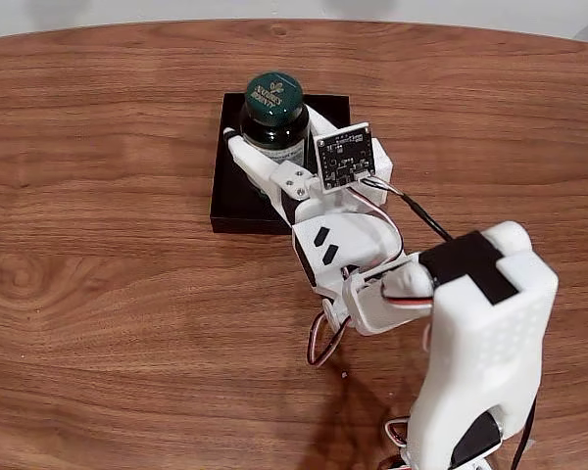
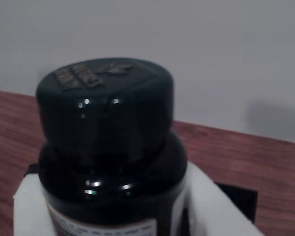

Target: Pick up the pill bottle and place it in the black box.

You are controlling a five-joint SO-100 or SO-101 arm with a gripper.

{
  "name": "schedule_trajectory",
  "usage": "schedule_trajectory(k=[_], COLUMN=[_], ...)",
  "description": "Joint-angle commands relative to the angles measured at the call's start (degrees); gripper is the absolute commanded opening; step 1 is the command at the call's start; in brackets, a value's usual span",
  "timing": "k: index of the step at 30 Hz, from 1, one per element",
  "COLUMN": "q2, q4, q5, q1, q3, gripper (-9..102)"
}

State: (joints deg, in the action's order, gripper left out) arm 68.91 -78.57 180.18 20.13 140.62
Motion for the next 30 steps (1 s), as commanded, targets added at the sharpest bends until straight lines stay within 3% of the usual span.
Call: schedule_trajectory(k=[1, 16, 30], q2=[-0.44, -8.53, -7.91], q4=[-2.37, 0.44, 0.26], q5=[0.00, -0.62, -1.23], q1=[-1.49, -2.99, -4.48], q3=[-3.52, -10.28, -5.01], gripper=[6, 7, 29])
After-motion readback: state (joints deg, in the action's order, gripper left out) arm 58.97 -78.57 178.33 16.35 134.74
